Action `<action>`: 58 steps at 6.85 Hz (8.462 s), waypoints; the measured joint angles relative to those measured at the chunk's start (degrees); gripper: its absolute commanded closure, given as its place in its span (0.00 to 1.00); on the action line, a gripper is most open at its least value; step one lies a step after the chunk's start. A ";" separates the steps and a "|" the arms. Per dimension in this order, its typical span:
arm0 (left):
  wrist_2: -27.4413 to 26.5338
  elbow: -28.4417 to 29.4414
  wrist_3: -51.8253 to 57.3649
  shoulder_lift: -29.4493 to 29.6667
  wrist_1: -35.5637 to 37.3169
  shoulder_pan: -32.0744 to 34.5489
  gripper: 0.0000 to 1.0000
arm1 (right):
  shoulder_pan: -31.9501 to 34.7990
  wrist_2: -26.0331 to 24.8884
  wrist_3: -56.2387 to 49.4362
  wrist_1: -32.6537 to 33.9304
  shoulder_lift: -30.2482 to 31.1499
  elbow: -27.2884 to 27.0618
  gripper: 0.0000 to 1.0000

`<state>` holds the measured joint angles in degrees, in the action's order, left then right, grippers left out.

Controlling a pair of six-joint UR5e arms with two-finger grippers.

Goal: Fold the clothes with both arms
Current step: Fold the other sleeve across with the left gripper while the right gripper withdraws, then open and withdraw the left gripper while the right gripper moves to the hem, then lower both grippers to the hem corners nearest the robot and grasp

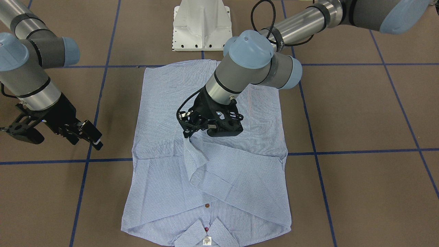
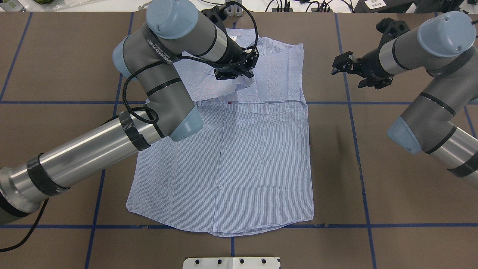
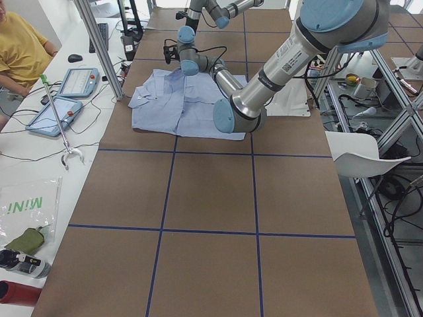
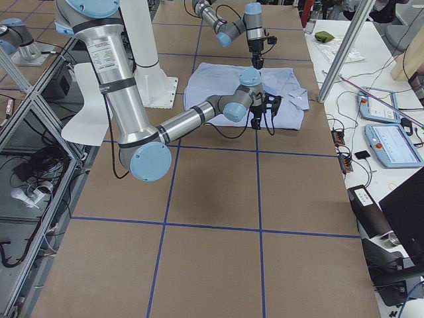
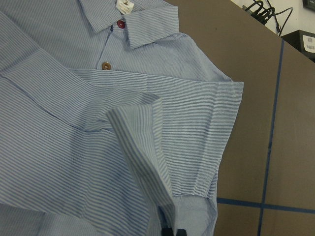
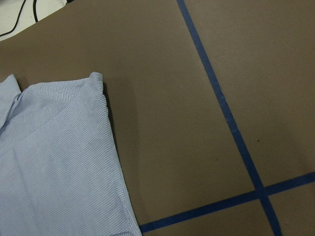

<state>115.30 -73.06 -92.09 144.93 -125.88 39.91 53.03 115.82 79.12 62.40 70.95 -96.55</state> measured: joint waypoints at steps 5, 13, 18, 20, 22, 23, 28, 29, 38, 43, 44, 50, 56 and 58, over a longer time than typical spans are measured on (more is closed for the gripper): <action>-4.09 2.79 -0.72 3.03 -0.52 -2.83 0.09 | 0.20 0.31 0.24 0.02 0.59 -1.25 0.00; -1.29 -31.61 0.76 -31.46 0.43 -1.50 0.01 | -38.56 -29.17 32.87 8.71 10.78 -21.73 0.03; 3.38 -34.18 1.98 -34.41 -1.20 -0.21 0.01 | -47.19 -34.92 39.55 16.25 11.37 -22.17 0.13; 3.43 -34.19 2.06 -34.45 -1.19 -0.15 0.01 | -47.23 -34.80 39.67 16.34 11.40 -21.75 0.29; 3.44 -34.23 2.07 -34.45 -1.13 -0.11 0.01 | -47.18 -34.71 39.70 16.40 11.46 -21.37 0.40; 3.44 -34.25 2.03 -34.45 -1.13 -0.10 0.01 | -47.16 -34.70 39.71 16.47 11.51 -21.27 0.45; 3.44 -34.26 1.94 -34.45 -1.12 -0.10 0.01 | -47.12 -34.70 40.99 16.87 11.84 -21.22 1.00; 3.44 -34.26 1.92 -34.45 -1.12 -0.07 0.01 | -47.09 -34.65 41.19 16.87 11.97 -21.24 1.00; -1.79 -38.46 5.64 -51.20 -0.41 -5.44 0.20 | -46.36 -32.68 41.20 21.45 12.79 -27.57 1.00; -1.53 -36.36 3.42 -52.19 -0.40 -11.17 0.26 | -46.50 -32.67 41.20 21.45 12.47 -27.43 1.00; -1.56 -36.34 3.18 -53.08 -0.58 -11.84 0.26 | -46.51 -32.67 41.20 21.45 12.45 -27.43 1.00; -1.27 -34.87 2.94 -53.49 -0.94 -14.74 0.48 | -46.51 -32.67 41.20 21.44 12.40 -27.42 1.00; -1.15 -34.36 2.88 -53.34 -0.98 -15.86 1.00 | -46.49 -32.67 41.23 21.46 12.37 -27.46 1.00; -1.03 -34.19 2.89 -53.38 -0.94 -15.82 1.00 | -46.52 -32.67 41.21 21.50 12.34 -27.50 1.00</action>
<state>114.27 -107.25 -89.19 91.55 -126.82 24.09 6.51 83.14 120.33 83.91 83.30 -124.06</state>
